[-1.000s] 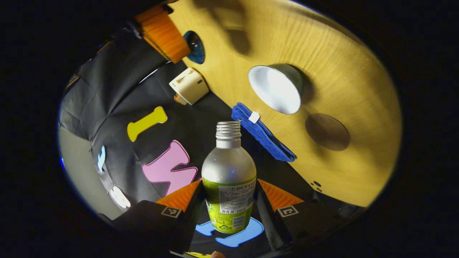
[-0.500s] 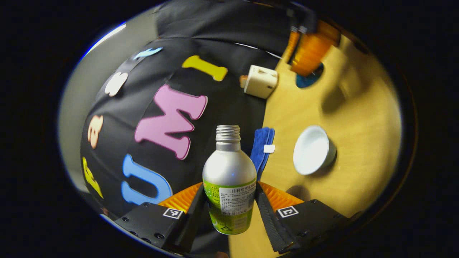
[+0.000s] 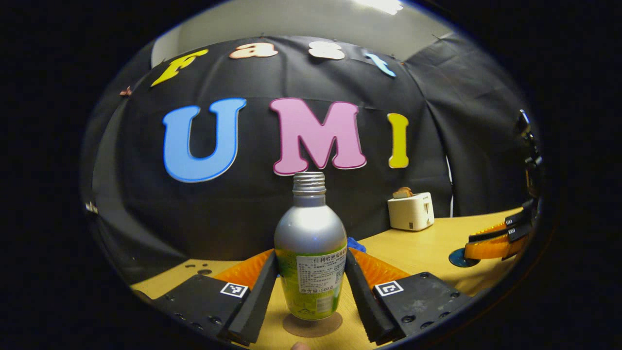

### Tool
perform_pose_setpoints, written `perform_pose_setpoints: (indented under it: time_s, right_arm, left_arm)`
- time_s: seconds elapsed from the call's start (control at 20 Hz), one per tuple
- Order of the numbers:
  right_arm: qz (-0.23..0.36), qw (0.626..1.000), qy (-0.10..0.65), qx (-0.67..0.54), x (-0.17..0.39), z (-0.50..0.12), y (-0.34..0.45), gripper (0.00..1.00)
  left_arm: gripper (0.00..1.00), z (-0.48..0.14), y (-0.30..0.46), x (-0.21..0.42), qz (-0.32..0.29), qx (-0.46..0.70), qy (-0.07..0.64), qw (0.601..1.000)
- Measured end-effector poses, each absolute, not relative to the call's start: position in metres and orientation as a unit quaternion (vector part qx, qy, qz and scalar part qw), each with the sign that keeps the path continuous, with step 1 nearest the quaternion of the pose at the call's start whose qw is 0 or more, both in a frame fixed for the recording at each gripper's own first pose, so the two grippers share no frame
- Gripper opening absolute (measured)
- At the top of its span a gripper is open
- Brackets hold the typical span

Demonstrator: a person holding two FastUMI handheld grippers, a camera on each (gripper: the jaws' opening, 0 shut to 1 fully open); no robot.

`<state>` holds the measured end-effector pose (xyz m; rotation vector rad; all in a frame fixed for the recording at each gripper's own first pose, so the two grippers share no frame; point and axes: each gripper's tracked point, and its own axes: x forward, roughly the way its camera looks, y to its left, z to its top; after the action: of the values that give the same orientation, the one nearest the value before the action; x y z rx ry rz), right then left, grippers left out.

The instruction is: Open the teacup lid with one hand, grasp the water bottle and pour water into the teacup with the other hand; after pouring, place the water bottle on the coaster and then close the teacup lid.

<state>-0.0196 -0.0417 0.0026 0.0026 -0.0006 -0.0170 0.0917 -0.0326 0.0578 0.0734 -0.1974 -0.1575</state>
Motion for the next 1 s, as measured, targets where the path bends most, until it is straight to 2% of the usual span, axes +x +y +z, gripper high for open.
perform_pose_setpoints:
  time_s: [0.25, 0.65, 0.85, 0.95, 1.0]
  right_arm:
    - [-0.008, 1.000, 0.000, 0.001, -0.020, 0.003, -0.041, 0.29]
    - [-0.008, 1.000, 0.000, 0.001, -0.020, 0.003, -0.042, 0.29]
    - [-0.008, 1.000, 0.000, 0.001, -0.020, 0.003, -0.042, 0.29]
    - [-0.008, 1.000, 0.000, 0.001, -0.020, 0.003, -0.041, 0.29]
    - [-0.008, 1.000, 0.000, 0.001, -0.019, 0.003, -0.041, 0.29]
  left_arm:
    - [0.80, 0.032, -0.035, 0.110, -0.072, 0.000, -0.051, 0.996]
    - [0.81, 0.011, -0.037, 0.114, -0.079, 0.013, -0.012, 0.997]
    - [0.86, 0.010, -0.041, 0.116, -0.073, 0.014, -0.011, 0.997]
    - [0.96, 0.014, -0.043, 0.113, -0.072, 0.018, -0.013, 0.997]
    - [0.98, 0.013, -0.042, 0.110, -0.069, 0.023, -0.008, 0.997]
